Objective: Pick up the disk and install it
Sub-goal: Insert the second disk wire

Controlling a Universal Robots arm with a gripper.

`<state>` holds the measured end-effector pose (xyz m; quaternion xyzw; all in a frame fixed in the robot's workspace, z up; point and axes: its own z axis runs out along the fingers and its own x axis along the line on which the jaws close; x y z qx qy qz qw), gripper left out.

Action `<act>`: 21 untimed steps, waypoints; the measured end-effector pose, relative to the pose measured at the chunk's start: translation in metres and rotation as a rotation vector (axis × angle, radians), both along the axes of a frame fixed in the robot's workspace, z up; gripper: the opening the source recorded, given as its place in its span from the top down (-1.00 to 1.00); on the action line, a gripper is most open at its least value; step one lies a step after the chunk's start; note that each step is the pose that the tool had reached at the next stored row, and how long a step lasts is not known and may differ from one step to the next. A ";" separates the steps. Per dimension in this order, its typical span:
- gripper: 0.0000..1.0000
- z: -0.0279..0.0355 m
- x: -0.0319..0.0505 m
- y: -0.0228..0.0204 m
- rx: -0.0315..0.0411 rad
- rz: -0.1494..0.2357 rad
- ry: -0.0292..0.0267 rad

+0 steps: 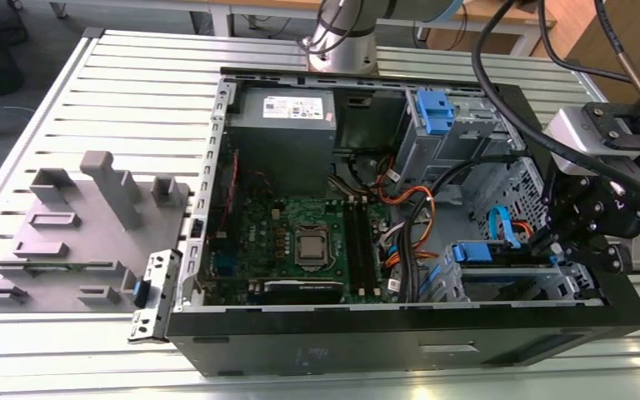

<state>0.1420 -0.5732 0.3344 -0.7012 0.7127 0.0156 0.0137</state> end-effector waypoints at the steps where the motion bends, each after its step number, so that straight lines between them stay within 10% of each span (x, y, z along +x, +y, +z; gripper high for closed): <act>1: 0.67 0.0000 0.0000 0.0000 0.0000 0.000 0.0000; 21: 0.53 -0.0004 0.0019 0.0005 0.0000 0.000 0.0000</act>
